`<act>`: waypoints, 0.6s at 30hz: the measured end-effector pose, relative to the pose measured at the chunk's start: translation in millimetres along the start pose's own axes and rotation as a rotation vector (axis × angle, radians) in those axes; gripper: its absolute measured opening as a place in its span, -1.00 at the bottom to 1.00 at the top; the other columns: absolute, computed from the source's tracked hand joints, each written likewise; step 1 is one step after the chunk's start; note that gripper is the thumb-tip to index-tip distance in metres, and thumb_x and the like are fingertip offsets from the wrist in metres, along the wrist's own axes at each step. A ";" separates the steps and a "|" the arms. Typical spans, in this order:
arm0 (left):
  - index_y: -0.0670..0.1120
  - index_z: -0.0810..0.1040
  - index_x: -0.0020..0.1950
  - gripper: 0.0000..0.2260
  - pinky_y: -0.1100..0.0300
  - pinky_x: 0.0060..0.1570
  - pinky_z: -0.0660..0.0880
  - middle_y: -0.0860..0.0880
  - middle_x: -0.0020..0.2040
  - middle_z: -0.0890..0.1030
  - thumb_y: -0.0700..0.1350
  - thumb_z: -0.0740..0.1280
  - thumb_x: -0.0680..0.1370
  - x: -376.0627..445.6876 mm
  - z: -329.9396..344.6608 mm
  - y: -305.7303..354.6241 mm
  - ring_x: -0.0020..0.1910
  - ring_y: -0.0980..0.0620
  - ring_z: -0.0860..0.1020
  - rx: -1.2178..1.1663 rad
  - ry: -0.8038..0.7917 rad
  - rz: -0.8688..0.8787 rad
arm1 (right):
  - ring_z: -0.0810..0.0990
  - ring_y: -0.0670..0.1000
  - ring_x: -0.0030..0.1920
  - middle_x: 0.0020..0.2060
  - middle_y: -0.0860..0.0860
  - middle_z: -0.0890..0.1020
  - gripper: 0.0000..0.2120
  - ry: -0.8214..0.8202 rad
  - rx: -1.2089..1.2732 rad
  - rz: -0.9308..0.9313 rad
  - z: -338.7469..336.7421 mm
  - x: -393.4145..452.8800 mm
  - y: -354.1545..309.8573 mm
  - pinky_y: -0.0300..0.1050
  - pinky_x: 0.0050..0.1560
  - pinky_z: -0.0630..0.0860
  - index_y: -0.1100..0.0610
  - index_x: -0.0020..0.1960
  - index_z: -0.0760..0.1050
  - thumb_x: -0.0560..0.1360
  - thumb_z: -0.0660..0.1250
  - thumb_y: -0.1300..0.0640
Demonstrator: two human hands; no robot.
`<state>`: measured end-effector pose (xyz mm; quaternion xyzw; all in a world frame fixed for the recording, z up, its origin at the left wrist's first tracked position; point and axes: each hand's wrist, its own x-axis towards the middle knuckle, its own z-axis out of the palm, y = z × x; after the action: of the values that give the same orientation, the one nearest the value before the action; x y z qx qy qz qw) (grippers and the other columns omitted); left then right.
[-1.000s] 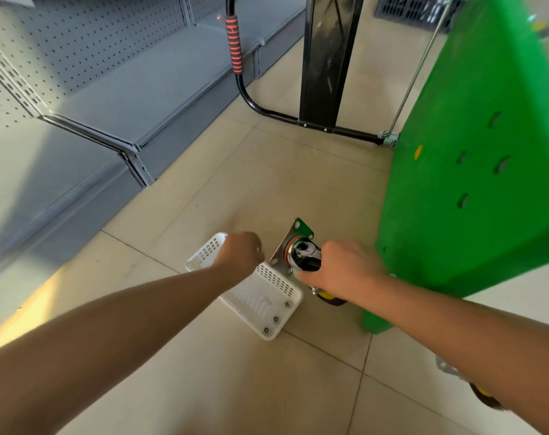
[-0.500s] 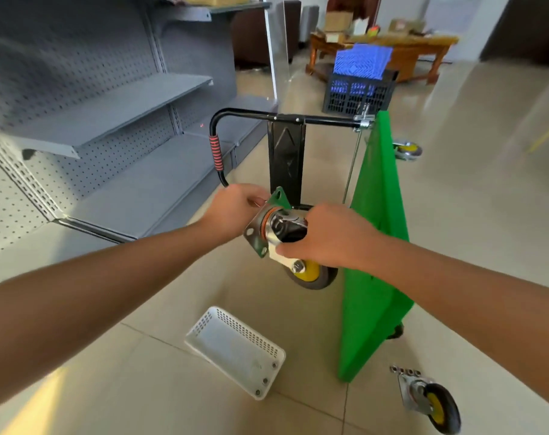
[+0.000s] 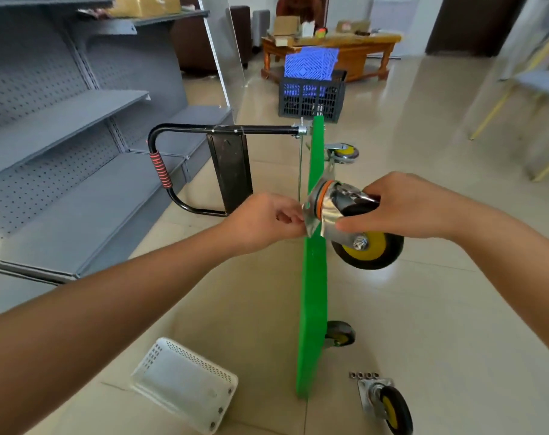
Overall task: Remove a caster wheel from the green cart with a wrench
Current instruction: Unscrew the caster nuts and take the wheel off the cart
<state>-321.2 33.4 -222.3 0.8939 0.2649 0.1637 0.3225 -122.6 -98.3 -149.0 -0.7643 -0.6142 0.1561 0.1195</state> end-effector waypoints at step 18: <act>0.13 0.19 0.60 -0.08 0.12 0.47 0.24 0.12 0.51 0.33 0.23 0.56 0.35 32.5 16.7 32.5 0.45 0.12 0.26 0.280 -0.292 -0.028 | 0.66 -0.10 -0.30 -0.32 -0.06 0.70 -0.59 -0.183 0.104 0.042 64.5 -2.0 108.0 -0.16 -0.28 0.60 0.00 -0.12 0.66 0.31 0.48 -0.33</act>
<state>-275.3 22.8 -209.1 0.9404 0.2481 -0.0104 0.2324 -50.5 -124.2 -248.8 -0.7521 -0.5976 0.2595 0.0991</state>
